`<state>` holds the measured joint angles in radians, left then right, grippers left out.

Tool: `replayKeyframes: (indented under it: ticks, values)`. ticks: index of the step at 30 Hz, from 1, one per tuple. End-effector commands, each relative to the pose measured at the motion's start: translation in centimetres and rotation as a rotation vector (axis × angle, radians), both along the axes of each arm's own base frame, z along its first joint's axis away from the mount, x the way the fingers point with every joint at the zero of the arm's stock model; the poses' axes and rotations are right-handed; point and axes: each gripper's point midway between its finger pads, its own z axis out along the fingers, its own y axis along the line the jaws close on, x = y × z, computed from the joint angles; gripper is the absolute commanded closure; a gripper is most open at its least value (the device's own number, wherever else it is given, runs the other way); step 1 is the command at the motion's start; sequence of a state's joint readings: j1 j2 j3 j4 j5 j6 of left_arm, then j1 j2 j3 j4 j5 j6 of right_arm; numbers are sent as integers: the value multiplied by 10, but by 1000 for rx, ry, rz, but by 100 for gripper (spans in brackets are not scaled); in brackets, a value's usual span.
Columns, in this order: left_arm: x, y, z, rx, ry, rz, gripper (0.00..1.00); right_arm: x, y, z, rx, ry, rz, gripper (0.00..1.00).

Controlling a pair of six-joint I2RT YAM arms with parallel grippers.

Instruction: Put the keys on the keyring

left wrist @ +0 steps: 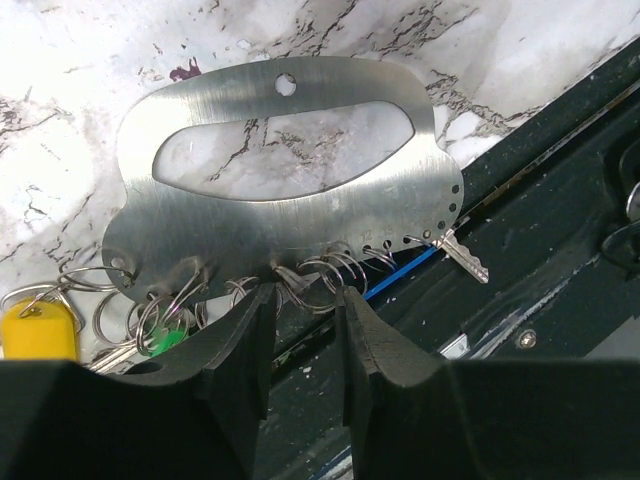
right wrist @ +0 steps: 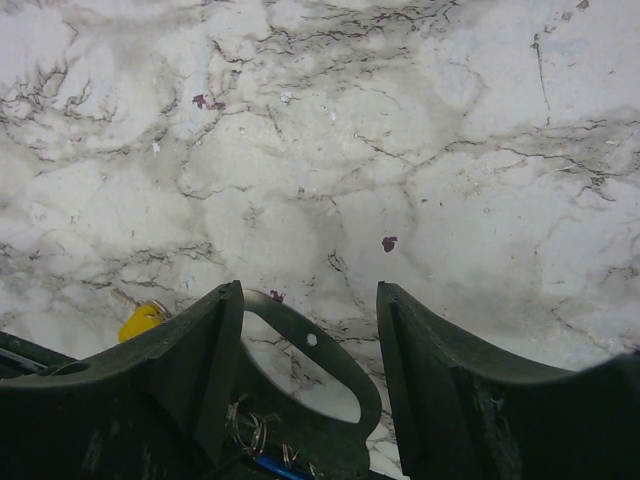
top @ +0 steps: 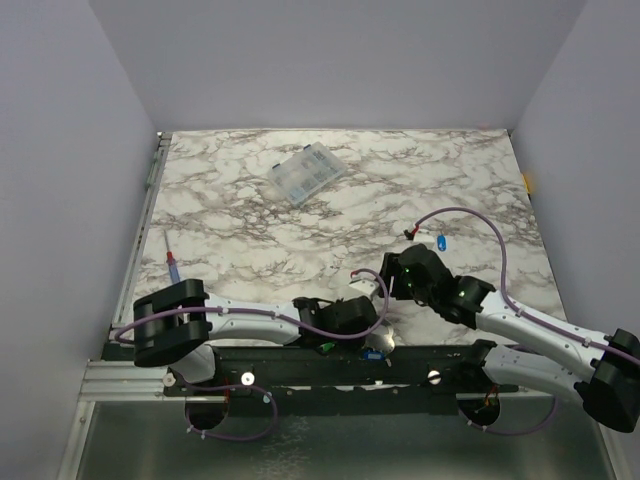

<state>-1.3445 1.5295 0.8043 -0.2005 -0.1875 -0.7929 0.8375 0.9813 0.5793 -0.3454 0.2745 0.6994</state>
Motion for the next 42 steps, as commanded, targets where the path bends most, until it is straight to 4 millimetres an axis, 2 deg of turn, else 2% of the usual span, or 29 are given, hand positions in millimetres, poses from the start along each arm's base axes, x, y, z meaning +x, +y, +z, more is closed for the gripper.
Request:
replayKeyframes:
  ticks: [1,18,31,39,42]
  values:
    - [-1,-10,3,-14,-2,2,65,-2,-2,-2,5,1,-5,37]
    - [5,-8,-4,20,-42,11,66,-2,0,-1,9,1,11,37]
    - [10,-17,-2,33,-95,-23,86,-2,1,1,6,-4,23,39]
    - [13,-19,12,0,-119,-18,100,-1,2,3,6,-10,26,40]
    - [14,-18,22,-15,-142,-42,100,0,3,6,8,-21,37,41]
